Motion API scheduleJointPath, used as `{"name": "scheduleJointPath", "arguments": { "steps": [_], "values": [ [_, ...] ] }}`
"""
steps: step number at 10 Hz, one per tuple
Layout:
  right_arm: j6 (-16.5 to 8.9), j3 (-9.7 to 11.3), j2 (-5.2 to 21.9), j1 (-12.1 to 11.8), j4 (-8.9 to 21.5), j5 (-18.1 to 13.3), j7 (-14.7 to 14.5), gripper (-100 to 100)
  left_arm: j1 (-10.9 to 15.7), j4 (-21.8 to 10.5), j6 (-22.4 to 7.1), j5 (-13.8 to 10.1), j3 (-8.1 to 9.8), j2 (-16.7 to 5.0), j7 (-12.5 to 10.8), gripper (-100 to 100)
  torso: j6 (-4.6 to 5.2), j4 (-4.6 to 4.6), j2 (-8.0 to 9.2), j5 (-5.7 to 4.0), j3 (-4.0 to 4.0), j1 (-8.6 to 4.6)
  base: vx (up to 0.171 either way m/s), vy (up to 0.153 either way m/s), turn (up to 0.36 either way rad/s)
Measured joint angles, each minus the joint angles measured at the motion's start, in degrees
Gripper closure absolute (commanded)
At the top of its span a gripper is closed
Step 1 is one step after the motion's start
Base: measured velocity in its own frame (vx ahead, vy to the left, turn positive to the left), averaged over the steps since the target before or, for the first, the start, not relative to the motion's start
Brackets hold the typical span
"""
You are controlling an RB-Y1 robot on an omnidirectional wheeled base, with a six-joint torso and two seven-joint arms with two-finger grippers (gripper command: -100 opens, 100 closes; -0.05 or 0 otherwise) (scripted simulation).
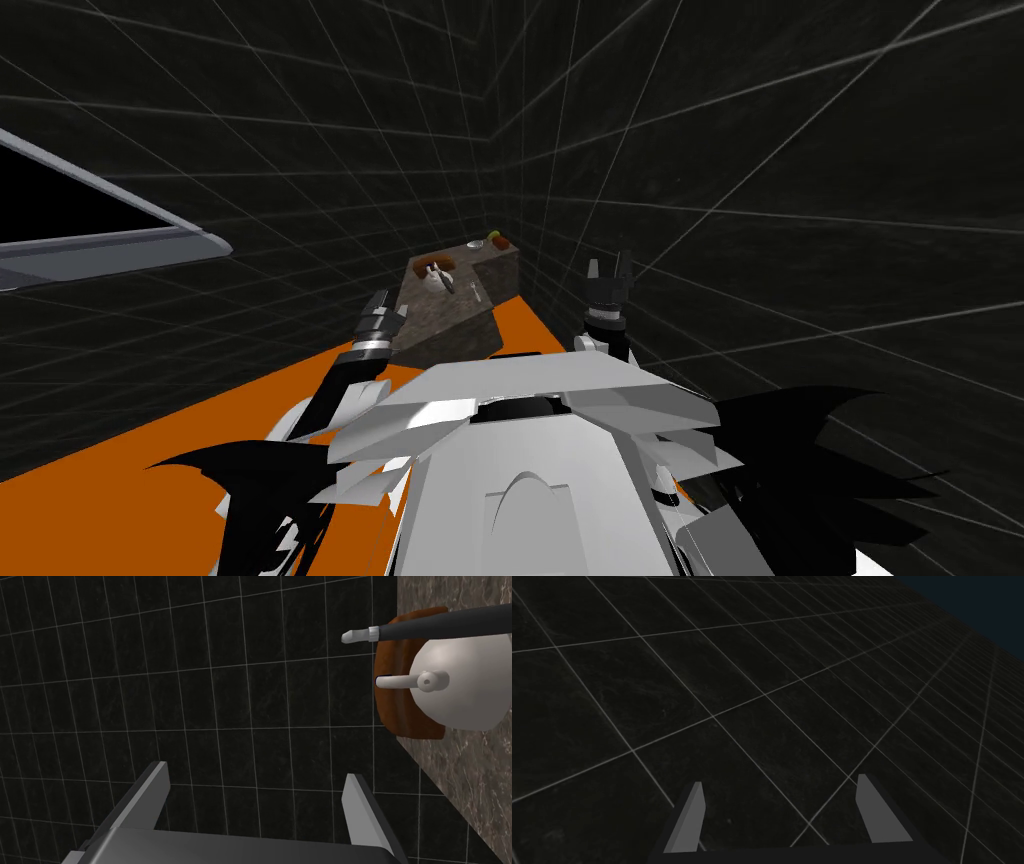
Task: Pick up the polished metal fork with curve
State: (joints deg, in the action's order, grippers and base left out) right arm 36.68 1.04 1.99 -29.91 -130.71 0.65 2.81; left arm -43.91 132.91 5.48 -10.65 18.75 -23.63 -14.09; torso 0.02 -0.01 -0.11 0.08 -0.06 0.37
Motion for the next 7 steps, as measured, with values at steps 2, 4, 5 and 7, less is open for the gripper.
{"name": "scheduleJointPath", "arguments": {
  "steps": [2,4,5,7],
  "values": [
    [0.0,0.0,0.0,0.0,0.0,0.0,0.0,0,-1.6,-0.2,-2.3,-0.9,0.31,-1.2,-0.1,-100,-0.02,-0.01,-0.04,0.01,-0.02,0.02,-0.033,0.053,-0.279],
    [0.0,0.0,0.0,0.0,0.0,0.0,0.0,0,-3.4,-0.6,-4.7,-2.4,1.41,-3.4,-0.5,-100,-0.03,-0.01,-0.07,0.01,-0.04,0.01,-0.028,0.045,-0.312],
    [0.0,0.0,0.0,0.0,0.0,0.0,0.0,0,-4.0,-0.9,-5.7,-2.9,1.86,-4.2,-0.8,-100,-0.08,-0.01,-0.09,0.01,-0.05,-0.02,-0.029,0.033,-0.341],
    [0.0,0.0,0.0,0.0,0.0,0.0,0.0,0,-7.1,-1.5,-8.5,-4.9,2.92,-6.8,-1.2,-100,-0.05,-0.02,-0.09,0.01,-0.05,0.04,-0.024,0.054,-0.384]
  ]
}}
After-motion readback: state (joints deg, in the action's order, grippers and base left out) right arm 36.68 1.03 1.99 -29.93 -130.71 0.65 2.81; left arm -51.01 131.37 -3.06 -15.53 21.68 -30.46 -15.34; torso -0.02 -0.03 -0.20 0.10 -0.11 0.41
